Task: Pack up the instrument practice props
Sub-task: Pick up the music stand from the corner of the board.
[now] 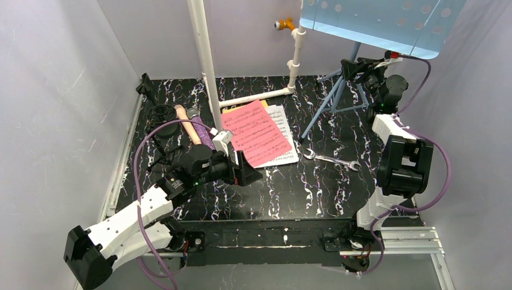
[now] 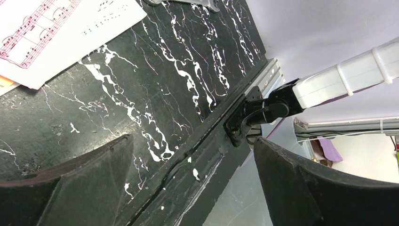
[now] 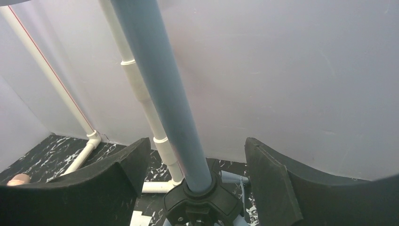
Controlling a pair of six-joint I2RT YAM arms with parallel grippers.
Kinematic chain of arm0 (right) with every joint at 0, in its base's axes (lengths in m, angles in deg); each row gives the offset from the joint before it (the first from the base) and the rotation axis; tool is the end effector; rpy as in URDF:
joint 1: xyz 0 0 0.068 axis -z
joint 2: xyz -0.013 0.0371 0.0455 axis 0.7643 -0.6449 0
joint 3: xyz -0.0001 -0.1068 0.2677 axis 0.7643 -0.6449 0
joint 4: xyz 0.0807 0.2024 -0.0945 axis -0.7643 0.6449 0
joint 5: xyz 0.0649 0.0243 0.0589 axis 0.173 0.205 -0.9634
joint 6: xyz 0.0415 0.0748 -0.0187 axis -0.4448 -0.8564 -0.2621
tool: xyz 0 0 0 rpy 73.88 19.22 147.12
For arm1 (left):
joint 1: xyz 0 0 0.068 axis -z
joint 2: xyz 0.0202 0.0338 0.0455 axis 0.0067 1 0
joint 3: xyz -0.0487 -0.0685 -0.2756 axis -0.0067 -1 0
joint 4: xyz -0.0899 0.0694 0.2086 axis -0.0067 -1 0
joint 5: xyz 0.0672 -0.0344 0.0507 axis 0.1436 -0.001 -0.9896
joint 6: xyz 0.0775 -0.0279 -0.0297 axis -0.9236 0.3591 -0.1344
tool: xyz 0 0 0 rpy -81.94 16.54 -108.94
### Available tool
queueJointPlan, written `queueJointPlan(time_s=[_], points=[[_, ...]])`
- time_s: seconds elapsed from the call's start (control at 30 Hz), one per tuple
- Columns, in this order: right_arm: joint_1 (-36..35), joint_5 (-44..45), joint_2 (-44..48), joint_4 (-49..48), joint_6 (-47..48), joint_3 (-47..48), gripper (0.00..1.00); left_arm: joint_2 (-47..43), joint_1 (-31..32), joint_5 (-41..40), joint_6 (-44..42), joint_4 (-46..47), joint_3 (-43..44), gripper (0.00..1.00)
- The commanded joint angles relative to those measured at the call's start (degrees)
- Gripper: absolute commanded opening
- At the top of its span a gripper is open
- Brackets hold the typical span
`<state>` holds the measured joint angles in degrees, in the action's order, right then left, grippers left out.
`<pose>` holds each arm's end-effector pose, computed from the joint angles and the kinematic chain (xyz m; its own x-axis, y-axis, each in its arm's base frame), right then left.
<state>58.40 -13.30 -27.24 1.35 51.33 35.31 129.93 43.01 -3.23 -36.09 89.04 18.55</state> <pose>0.4214 -0.0295 0.3790 0.2493 0.3058 -0.9189 -0.3826 0.9028 0.1967 0.1369 -0.1615 0.2994 -0.6939 -0.1905 -0.6944 0.5485 0.4851 -0.6811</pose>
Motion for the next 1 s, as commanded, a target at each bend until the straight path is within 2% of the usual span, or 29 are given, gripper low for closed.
queueJointPlan(time_s=[0.0,0.27,0.57,0.67,0.87,0.9,0.93,0.97], points=[[0.1,1.5,-0.5,-6.3,-2.4,1.6,0.83,1.6,0.1,1.3,0.6,0.5,2.6,0.98],[0.3,1.2,-3.6,-8.9,-2.5,5.3,0.82,4.2,0.1,2.2,1.9,0.5,4.7,0.98],[0.1,-4.1,-6.1,-11.8,-2.4,9.2,0.67,4.6,0.1,2.1,2.7,0.2,5.3,0.98],[0.1,-5.4,-6.6,-12.8,-3.1,9.4,0.57,4.6,0.0,2.1,3.2,0.3,5.0,0.98],[0.1,-8.8,-7.1,-14.6,-2.9,10.7,0.26,4.3,0.1,2.2,3.3,0.5,4.6,0.98],[0.1,-9.8,-7.0,-14.9,-2.2,10.9,0.20,4.3,0.1,2.3,3.3,0.5,4.6,0.98],[0.1,-11.5,-6.7,-15.5,-1.0,11.7,0.06,4.3,0.1,2.3,3.3,0.5,4.5,0.98],[0.4,-13.6,-6.2,-16.5,-0.8,13.0,0.01,4.2,0.1,2.7,3.3,0.5,4.5,0.98]])
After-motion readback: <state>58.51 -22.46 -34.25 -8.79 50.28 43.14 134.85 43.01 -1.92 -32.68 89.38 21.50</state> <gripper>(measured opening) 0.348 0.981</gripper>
